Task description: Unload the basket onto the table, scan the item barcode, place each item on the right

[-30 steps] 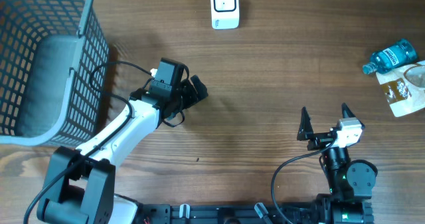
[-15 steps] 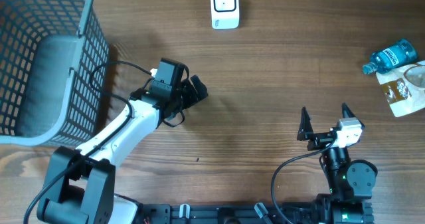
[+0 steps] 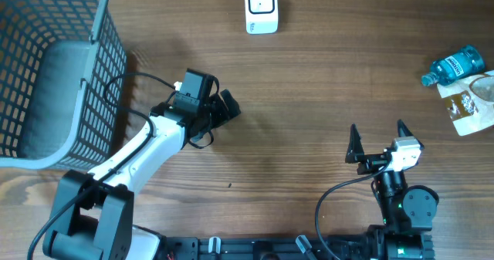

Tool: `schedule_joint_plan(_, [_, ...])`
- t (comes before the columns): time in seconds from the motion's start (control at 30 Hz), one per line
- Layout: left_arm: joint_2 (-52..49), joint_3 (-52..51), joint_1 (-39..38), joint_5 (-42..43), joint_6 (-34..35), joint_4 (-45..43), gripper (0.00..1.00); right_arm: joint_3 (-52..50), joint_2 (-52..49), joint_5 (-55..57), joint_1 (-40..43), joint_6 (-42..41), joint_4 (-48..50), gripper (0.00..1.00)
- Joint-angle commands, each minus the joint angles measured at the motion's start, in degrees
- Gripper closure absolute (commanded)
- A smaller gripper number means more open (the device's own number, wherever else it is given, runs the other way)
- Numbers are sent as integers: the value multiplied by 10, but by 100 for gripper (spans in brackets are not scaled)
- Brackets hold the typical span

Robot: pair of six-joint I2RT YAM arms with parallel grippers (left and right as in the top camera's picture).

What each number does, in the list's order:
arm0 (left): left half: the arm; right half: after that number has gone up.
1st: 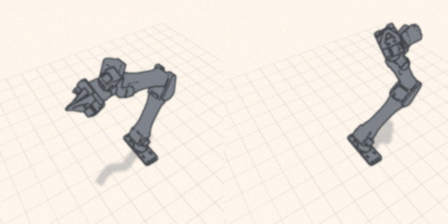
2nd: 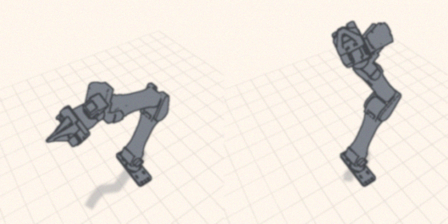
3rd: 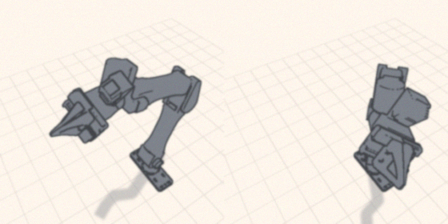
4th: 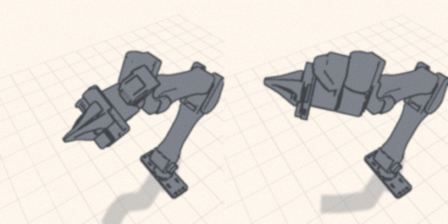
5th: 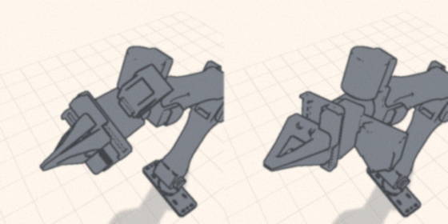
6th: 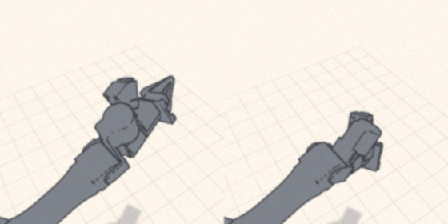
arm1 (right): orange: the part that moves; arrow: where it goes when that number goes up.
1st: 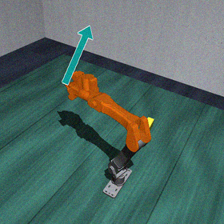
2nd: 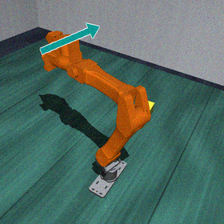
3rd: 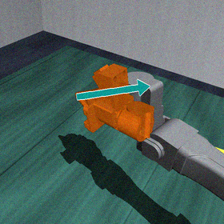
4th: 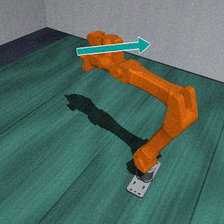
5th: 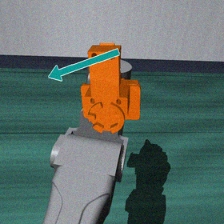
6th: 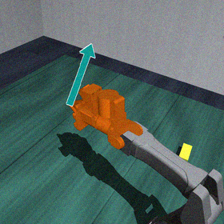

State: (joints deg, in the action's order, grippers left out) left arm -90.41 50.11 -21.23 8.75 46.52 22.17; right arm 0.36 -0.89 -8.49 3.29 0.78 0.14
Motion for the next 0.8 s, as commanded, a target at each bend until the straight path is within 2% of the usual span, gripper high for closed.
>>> schedule_joint_plan(0.0, [13,-17,0,-14,-79,6,0,0,7,4,-2,6,3,0])
schedule_joint_plan(0.03, [24,-35,-2,-13,-133,7,0,0,7,4,-2,5,3,0])
schedule_joint_plan(0.07, [37,-50,-2,-13,-151,6,0,0,7,4,-2,5,3,0])
schedule_joint_plan(0.23, [224,-184,-1,-20,-189,-22,0,0,7,4,-2,5,3,0])
schedule_joint_plan(0.33, [416,-315,23,-21,-239,-102,0,0,7,4,-2,6,3,0])
schedule_joint_plan(0.47, [674,-422,84,-20,-239,-110,0,0,7,4,-2,6,3,0])
schedule_joint_plan(0.53, [781,-450,96,-20,-263,-109,0,0,7,4,-2,5,3,0])
schedule_joint_plan(0.63, [850,-464,100,-21,-298,-109,0,0,7,4,-2,6,3,0])
schedule_joint_plan(0.77, [903,-467,137,-37,-298,-112,0,0,7,4,-2,5,3,0])
